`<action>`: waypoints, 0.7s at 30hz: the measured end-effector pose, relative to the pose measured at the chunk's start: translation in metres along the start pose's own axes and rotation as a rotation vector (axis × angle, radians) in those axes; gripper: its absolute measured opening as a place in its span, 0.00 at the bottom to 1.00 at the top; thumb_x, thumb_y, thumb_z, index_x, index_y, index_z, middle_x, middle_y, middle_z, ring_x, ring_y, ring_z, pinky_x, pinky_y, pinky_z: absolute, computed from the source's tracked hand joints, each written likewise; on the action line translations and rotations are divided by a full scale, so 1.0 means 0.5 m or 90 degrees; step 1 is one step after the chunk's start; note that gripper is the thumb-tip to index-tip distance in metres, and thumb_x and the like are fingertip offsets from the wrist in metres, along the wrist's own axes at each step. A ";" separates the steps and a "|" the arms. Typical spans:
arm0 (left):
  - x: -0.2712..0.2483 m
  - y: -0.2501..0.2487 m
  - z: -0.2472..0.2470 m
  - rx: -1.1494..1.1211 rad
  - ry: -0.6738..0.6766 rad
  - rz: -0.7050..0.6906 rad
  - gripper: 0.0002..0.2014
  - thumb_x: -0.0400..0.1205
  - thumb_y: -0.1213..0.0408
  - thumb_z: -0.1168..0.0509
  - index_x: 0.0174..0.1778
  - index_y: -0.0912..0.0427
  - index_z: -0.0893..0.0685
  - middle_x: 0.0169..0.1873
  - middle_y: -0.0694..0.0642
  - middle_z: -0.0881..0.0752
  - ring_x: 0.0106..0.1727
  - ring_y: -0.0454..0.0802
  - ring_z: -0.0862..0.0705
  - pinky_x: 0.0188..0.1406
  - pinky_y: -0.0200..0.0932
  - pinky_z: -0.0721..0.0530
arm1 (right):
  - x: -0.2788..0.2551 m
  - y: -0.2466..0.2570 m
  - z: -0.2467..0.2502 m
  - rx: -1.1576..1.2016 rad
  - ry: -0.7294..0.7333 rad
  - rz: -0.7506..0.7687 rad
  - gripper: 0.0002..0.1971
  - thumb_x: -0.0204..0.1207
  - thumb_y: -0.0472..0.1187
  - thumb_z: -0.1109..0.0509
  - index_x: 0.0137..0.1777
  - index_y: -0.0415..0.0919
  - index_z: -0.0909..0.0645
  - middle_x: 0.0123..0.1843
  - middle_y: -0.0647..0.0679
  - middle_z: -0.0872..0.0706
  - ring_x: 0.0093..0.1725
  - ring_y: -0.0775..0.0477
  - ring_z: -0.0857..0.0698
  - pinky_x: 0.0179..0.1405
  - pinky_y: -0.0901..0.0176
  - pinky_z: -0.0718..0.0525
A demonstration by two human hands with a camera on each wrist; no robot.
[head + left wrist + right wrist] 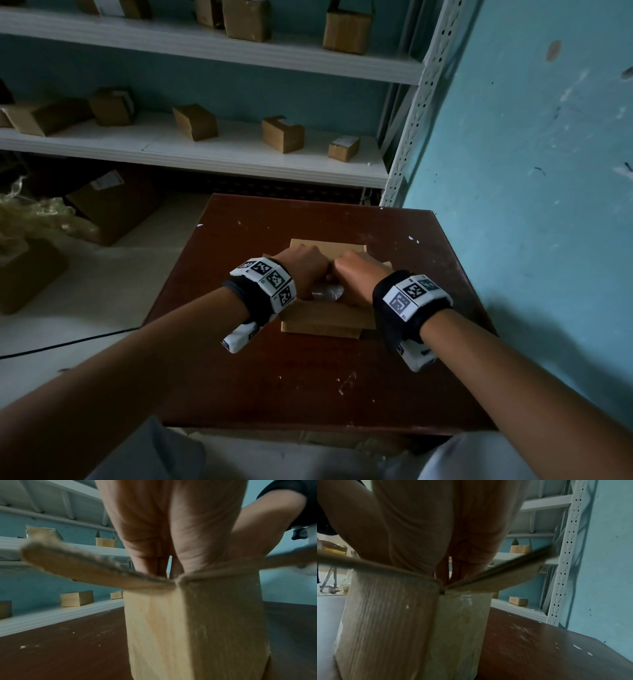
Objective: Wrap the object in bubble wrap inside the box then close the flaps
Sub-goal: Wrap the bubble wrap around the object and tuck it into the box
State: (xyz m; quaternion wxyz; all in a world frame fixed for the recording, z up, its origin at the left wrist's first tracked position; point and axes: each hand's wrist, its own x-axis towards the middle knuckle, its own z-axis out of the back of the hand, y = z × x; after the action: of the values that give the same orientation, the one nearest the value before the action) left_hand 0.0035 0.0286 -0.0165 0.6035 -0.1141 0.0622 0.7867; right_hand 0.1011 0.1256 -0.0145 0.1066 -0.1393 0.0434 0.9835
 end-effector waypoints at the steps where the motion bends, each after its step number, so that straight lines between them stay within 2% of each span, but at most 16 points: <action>1: 0.002 0.001 -0.002 0.003 0.003 0.000 0.15 0.80 0.63 0.32 0.62 0.59 0.18 0.53 0.56 0.14 0.50 0.52 0.14 0.55 0.47 0.14 | 0.001 -0.002 -0.003 0.003 -0.004 0.003 0.10 0.80 0.35 0.33 0.59 0.38 0.17 0.51 0.42 0.15 0.38 0.50 0.22 0.37 0.63 0.26; 8: 0.009 0.010 -0.010 0.016 -0.003 -0.007 0.17 0.78 0.61 0.29 0.63 0.57 0.17 0.55 0.54 0.13 0.53 0.50 0.14 0.56 0.47 0.15 | 0.006 -0.007 -0.013 -0.010 -0.015 0.008 0.08 0.80 0.35 0.33 0.56 0.37 0.16 0.50 0.42 0.14 0.40 0.46 0.18 0.39 0.59 0.23; 12: 0.002 0.008 0.001 0.018 -0.002 0.001 0.13 0.80 0.58 0.32 0.59 0.57 0.16 0.50 0.53 0.12 0.48 0.49 0.14 0.50 0.43 0.15 | 0.000 -0.012 -0.005 0.012 0.011 -0.013 0.09 0.81 0.35 0.35 0.58 0.35 0.16 0.53 0.40 0.14 0.49 0.41 0.13 0.47 0.54 0.16; 15: -0.005 0.006 0.013 0.006 0.018 -0.015 0.10 0.82 0.58 0.36 0.56 0.58 0.17 0.48 0.55 0.13 0.44 0.49 0.16 0.42 0.40 0.21 | -0.005 -0.019 0.004 0.072 0.036 -0.040 0.13 0.81 0.38 0.33 0.63 0.36 0.18 0.59 0.41 0.14 0.57 0.40 0.15 0.60 0.51 0.18; 18: -0.011 0.007 0.018 0.021 0.018 -0.014 0.09 0.83 0.59 0.36 0.51 0.58 0.15 0.46 0.55 0.12 0.35 0.45 0.23 0.36 0.38 0.26 | -0.005 -0.023 0.006 0.111 0.059 -0.058 0.15 0.79 0.40 0.31 0.65 0.41 0.20 0.62 0.42 0.14 0.60 0.40 0.15 0.64 0.48 0.19; 20: -0.013 0.007 0.017 0.001 0.030 -0.012 0.12 0.83 0.58 0.35 0.56 0.59 0.14 0.49 0.55 0.11 0.36 0.45 0.21 0.36 0.37 0.24 | -0.009 -0.025 0.003 0.115 0.057 -0.069 0.15 0.78 0.41 0.30 0.64 0.41 0.18 0.60 0.42 0.14 0.60 0.40 0.15 0.63 0.48 0.19; 21: -0.015 0.007 0.017 -0.018 0.040 -0.011 0.13 0.83 0.57 0.35 0.59 0.59 0.15 0.52 0.55 0.12 0.40 0.46 0.18 0.39 0.38 0.21 | -0.011 -0.025 0.002 0.114 0.052 -0.072 0.15 0.78 0.41 0.29 0.63 0.41 0.17 0.60 0.43 0.13 0.60 0.41 0.15 0.63 0.48 0.18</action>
State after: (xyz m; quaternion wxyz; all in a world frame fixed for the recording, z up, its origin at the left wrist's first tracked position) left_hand 0.0010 0.0225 -0.0065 0.6065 -0.1481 0.0688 0.7782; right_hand 0.1089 0.1370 -0.0126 0.1718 -0.1715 0.1271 0.9617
